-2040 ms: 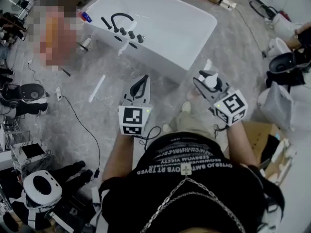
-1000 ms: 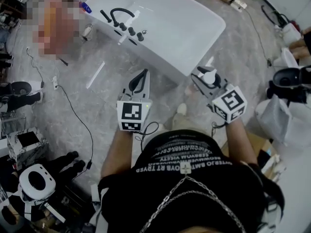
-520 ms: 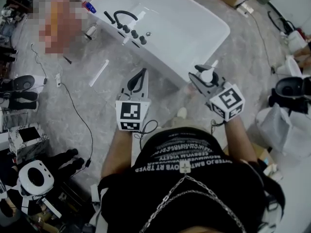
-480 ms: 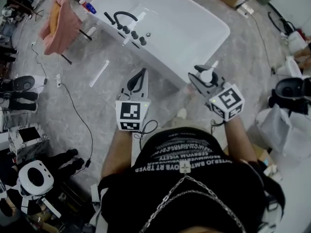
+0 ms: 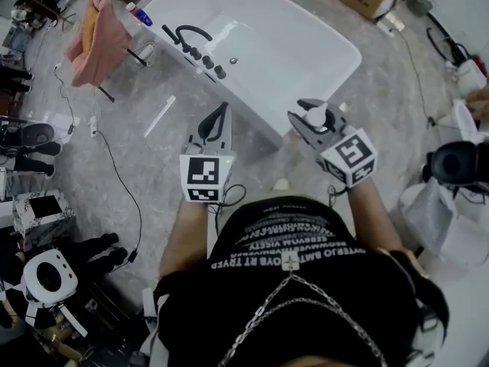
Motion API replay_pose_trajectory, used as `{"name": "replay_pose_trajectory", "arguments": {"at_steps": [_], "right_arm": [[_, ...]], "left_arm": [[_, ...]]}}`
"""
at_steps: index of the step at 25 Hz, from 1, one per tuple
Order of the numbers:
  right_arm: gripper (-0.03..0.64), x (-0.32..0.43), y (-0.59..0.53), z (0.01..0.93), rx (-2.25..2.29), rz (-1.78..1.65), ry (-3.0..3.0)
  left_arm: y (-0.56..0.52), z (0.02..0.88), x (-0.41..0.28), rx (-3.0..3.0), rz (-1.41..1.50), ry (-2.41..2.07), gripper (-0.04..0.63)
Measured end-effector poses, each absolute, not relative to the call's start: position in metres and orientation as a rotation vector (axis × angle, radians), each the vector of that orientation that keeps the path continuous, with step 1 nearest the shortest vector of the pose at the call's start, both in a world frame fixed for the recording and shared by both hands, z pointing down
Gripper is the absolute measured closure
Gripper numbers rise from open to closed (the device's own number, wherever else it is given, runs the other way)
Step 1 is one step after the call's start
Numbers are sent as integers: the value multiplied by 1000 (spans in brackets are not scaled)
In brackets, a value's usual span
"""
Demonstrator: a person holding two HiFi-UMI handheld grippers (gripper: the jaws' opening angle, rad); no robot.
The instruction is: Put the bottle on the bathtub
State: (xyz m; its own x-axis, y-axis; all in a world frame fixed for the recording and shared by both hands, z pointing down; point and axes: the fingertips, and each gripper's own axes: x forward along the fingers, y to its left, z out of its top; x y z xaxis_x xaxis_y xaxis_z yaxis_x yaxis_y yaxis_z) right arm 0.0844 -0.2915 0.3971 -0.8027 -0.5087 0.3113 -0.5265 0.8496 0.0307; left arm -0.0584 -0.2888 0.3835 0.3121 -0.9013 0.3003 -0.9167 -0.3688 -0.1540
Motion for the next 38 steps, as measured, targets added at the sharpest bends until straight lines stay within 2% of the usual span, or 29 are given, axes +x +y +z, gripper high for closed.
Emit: {"name": "replay_pose_trajectory", "arguments": {"at_steps": [9,38], "right_arm": [[497,98,-312,412,813,154,-2684],[497,16,-404,517,905,269,-2601]], "left_arm": [[-284,398,-55,2440,603,-1756,598],[-385,426,-142,2479,659,-1639,598]]}}
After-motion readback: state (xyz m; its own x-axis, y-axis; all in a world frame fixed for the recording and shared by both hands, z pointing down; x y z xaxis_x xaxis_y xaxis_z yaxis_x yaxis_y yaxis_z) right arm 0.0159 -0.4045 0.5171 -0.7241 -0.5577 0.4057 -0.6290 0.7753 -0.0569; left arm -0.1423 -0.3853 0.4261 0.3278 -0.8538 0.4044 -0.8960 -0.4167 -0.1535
